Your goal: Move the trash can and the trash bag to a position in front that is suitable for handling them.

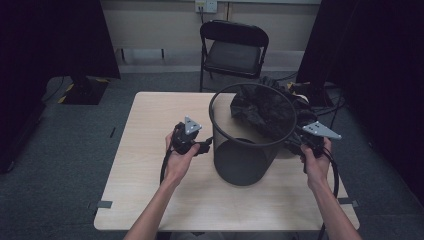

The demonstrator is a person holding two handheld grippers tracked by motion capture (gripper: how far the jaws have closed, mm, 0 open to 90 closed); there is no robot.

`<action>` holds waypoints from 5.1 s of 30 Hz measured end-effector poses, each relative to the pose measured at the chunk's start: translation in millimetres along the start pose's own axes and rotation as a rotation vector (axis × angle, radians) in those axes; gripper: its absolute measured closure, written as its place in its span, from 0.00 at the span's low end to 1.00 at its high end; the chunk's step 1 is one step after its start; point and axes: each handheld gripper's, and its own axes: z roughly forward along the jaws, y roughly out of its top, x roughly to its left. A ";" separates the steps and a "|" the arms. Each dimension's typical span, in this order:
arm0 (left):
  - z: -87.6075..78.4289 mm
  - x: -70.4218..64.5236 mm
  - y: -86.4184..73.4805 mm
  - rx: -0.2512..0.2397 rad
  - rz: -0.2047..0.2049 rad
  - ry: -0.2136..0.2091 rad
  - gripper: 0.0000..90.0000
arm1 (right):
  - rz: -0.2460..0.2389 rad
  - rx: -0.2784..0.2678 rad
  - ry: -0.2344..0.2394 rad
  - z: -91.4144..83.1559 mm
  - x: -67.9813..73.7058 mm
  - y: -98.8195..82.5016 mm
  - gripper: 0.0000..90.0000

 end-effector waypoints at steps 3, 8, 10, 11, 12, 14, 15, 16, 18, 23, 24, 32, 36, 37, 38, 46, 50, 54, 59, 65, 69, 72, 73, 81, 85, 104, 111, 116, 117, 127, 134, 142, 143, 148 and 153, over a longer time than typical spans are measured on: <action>-10.4 8.4 -7.5 -0.002 -0.008 -0.017 0.37 | -0.013 -0.003 0.024 1.8 10.2 0.9 0.46; -30.0 15.1 -15.4 -0.007 -0.001 -0.026 0.38 | -0.039 -0.004 0.044 4.9 27.1 3.1 0.47; -38.6 16.6 -18.4 -0.010 0.007 -0.034 0.38 | -0.043 -0.006 0.052 5.2 33.0 3.1 0.49; -42.4 17.5 -19.8 -0.013 0.010 -0.037 0.38 | -0.042 -0.004 0.059 4.9 35.4 3.3 0.48; -45.7 18.4 -21.2 -0.009 0.011 -0.035 0.38 | -0.044 -0.003 0.067 4.7 37.7 3.4 0.48; -51.7 19.7 -24.4 -0.009 0.018 -0.028 0.37 | -0.048 0.000 0.080 4.4 42.5 3.6 0.47; -54.5 20.2 -26.1 -0.011 0.018 -0.026 0.37 | -0.051 0.001 0.083 4.3 45.2 3.9 0.48; -57.3 20.9 -28.0 -0.013 0.016 -0.026 0.37 | -0.052 0.003 0.085 4.1 48.2 4.1 0.48; -63.5 22.7 -32.4 -0.023 0.017 -0.030 0.37 | -0.055 0.002 0.084 4.2 53.8 4.5 0.48; -82.9 32.7 -43.6 -0.056 -0.018 -0.032 0.34 | -0.060 0.000 0.120 5.8 67.8 5.2 0.45; -86.5 34.5 -45.6 -0.055 -0.011 -0.023 0.33 | -0.046 -0.003 0.132 6.4 71.2 4.4 0.46; -111.7 50.2 -58.2 -0.049 -0.006 0.023 0.31 | -0.027 -0.017 0.188 13.7 98.2 3.9 0.44; -123.9 60.6 -65.4 -0.045 -0.004 0.030 0.30 | -0.029 -0.015 0.222 20.0 110.5 5.9 0.41; -126.4 63.0 -67.6 -0.048 -0.010 0.039 0.29 | -0.029 -0.015 0.228 21.5 114.1 6.5 0.41; -128.7 65.3 -70.0 -0.052 -0.020 0.047 0.29 | -0.030 -0.016 0.233 23.2 117.7 7.0 0.42; -137.4 84.5 -79.8 -0.065 -0.079 0.103 0.31 | -0.047 -0.011 0.242 39.1 144.0 13.5 0.42; -139.0 90.2 -81.5 -0.064 -0.088 0.112 0.30 | -0.033 -0.013 0.250 44.2 149.2 14.3 0.42; -137.5 89.8 -84.9 -0.063 -0.108 0.141 0.32 | -0.021 -0.010 0.241 47.4 154.1 15.6 0.40; -132.5 89.1 -92.7 -0.049 -0.161 0.152 0.30 | -0.060 0.003 0.212 47.6 151.0 17.1 0.21; -122.8 86.6 -112.1 -0.003 -0.204 0.132 0.24 | -0.096 0.059 0.234 38.3 137.7 13.0 0.14; -113.8 81.3 -132.3 0.053 -0.221 0.119 0.24 | -0.136 0.128 0.248 30.1 121.3 2.1 0.13; -104.8 78.6 -147.6 0.125 -0.210 0.111 0.23 | -0.134 0.205 0.294 23.8 95.8 -7.9 0.15; -104.8 78.6 -147.6 0.125 -0.210 0.111 0.23 | -0.134 0.205 0.294 23.8 95.8 -7.9 0.15; -96.8 69.6 -167.8 0.209 -0.112 0.126 0.23 | -0.136 0.250 0.171 29.6 44.4 -15.6 0.27; -93.8 67.9 -169.5 0.209 -0.098 0.117 0.22 | -0.145 0.273 0.135 36.7 29.8 -18.5 0.30; -88.0 69.4 -168.3 0.221 -0.137 0.114 0.13 | -0.174 0.300 0.187 53.5 21.2 -33.2 0.97; -88.0 69.4 -168.3 0.221 -0.137 0.114 0.13 | -0.154 0.269 0.278 29.2 34.6 -32.0 1.00; -88.0 69.4 -168.3 0.221 -0.137 0.114 0.13 | -0.140 0.260 0.321 9.3 40.3 -40.0 1.00; -88.0 69.4 -168.3 0.221 -0.137 0.114 0.13 | -0.137 0.254 0.327 5.0 41.6 -41.2 1.00; -88.0 69.4 -168.3 0.221 -0.137 0.114 0.13 | -0.146 0.255 0.404 -30.0 54.8 -64.2 1.00; -88.0 69.4 -168.3 0.221 -0.137 0.114 0.13 | -0.149 0.262 0.419 -49.6 59.4 -71.4 1.00; -88.0 69.4 -168.3 0.221 -0.137 0.114 0.13 | -0.163 0.268 0.456 -74.9 67.7 -83.2 1.00; -88.0 69.4 -168.3 0.221 -0.137 0.114 0.13 | -0.168 0.273 0.459 -78.0 69.5 -84.9 1.00; -88.0 69.4 -168.3 0.221 -0.137 0.114 0.13 | -0.175 0.276 0.482 -97.3 77.3 -94.2 1.00; -88.0 69.4 -168.3 0.221 -0.137 0.114 0.13 | -0.176 0.277 0.507 -115.2 85.7 -100.9 1.00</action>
